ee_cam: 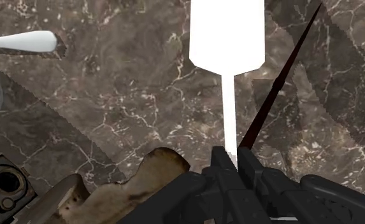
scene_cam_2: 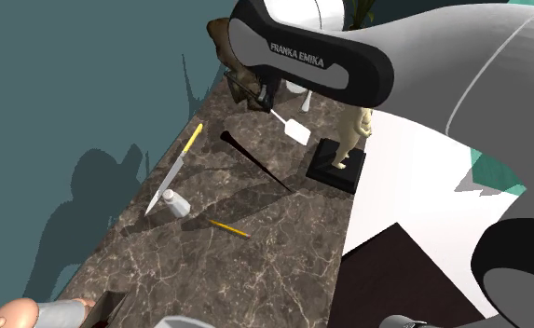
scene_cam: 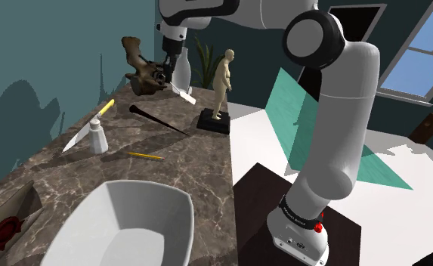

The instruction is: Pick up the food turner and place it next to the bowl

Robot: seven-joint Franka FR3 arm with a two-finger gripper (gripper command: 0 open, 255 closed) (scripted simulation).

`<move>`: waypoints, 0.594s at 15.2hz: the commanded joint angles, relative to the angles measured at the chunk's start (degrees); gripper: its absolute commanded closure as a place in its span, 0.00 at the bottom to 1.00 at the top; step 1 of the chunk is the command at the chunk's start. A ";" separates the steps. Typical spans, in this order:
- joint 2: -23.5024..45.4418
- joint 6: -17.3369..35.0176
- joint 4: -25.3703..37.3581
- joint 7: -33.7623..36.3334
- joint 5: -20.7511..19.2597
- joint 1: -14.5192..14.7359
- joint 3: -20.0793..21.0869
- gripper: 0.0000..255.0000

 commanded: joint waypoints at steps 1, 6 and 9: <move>0.15 -1.59 1.70 0.04 -0.01 -0.04 -0.01 1.00; -2.11 -3.18 1.06 0.83 -0.25 0.48 0.16 1.00; -8.70 -0.53 -8.08 3.02 -0.83 2.07 0.86 1.00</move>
